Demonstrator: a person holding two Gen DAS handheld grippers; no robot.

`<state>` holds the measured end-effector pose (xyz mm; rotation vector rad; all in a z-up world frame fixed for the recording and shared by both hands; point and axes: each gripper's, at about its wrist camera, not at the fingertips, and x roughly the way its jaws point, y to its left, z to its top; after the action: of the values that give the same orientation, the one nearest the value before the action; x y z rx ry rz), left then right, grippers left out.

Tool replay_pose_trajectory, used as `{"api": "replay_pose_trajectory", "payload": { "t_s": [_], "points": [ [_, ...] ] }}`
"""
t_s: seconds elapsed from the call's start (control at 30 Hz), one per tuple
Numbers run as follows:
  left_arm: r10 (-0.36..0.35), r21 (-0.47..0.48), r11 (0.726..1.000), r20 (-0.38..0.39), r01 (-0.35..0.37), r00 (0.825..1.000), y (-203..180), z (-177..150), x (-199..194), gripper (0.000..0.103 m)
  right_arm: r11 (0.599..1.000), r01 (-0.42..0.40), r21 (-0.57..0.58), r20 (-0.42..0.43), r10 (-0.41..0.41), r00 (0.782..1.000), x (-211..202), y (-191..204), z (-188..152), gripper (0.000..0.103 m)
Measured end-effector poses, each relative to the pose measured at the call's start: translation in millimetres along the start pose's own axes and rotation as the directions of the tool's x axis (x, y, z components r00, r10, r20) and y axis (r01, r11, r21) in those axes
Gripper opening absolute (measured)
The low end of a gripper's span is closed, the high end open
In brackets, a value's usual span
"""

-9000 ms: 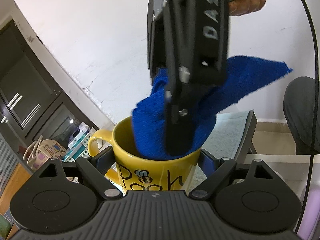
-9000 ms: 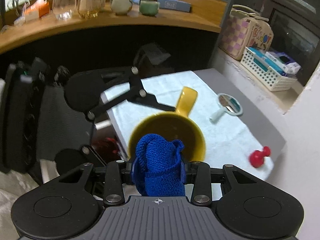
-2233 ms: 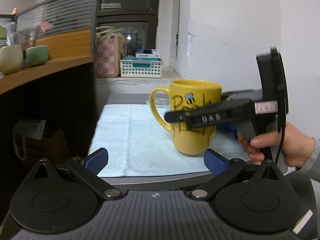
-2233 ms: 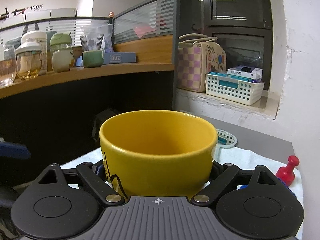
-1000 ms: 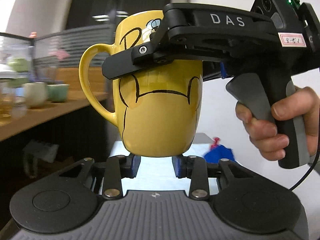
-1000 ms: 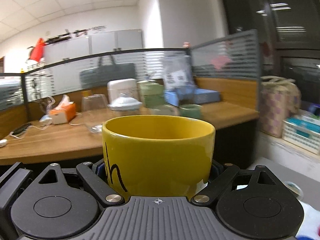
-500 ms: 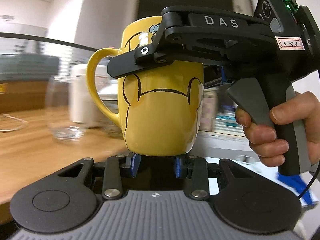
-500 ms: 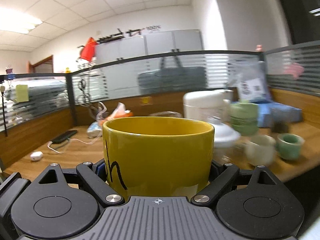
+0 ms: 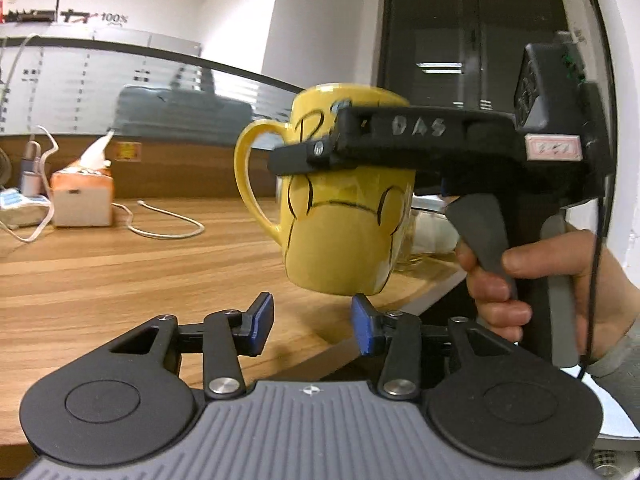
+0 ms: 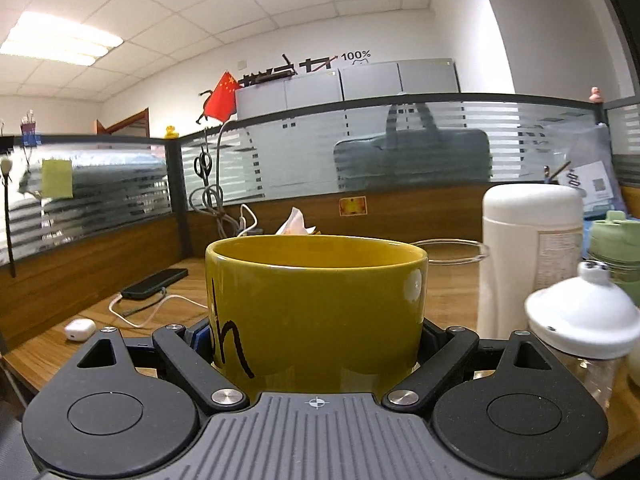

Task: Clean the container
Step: 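Carry the yellow mug with the right gripper toward the wooden counter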

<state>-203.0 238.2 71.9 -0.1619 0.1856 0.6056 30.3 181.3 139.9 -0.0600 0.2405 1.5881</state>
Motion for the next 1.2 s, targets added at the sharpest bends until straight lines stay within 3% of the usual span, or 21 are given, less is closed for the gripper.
{"api": "replay_pose_trajectory", "payload": {
  "t_s": [0.33, 0.8, 1.2],
  "points": [
    [0.065, 0.045, 0.997, 0.003, -0.065, 0.998, 15, -3, -1, 0.058, 0.999, 0.015, -0.047, 0.009, -0.015, 1.000, 20, 5, -11, 0.091],
    [0.056, 0.048, 0.997, -0.026, -0.055, 0.998, 6, -5, -2, 0.066, 0.992, 0.026, -0.126, 0.014, -0.025, 1.000, 57, 18, -22, 0.092],
    [0.061, 0.025, 0.998, -0.027, -0.060, 0.998, 8, -8, -5, 0.082, 0.994, 0.049, -0.093, -0.024, -0.052, 0.998, 33, 20, -28, 0.099]
  ]
}}
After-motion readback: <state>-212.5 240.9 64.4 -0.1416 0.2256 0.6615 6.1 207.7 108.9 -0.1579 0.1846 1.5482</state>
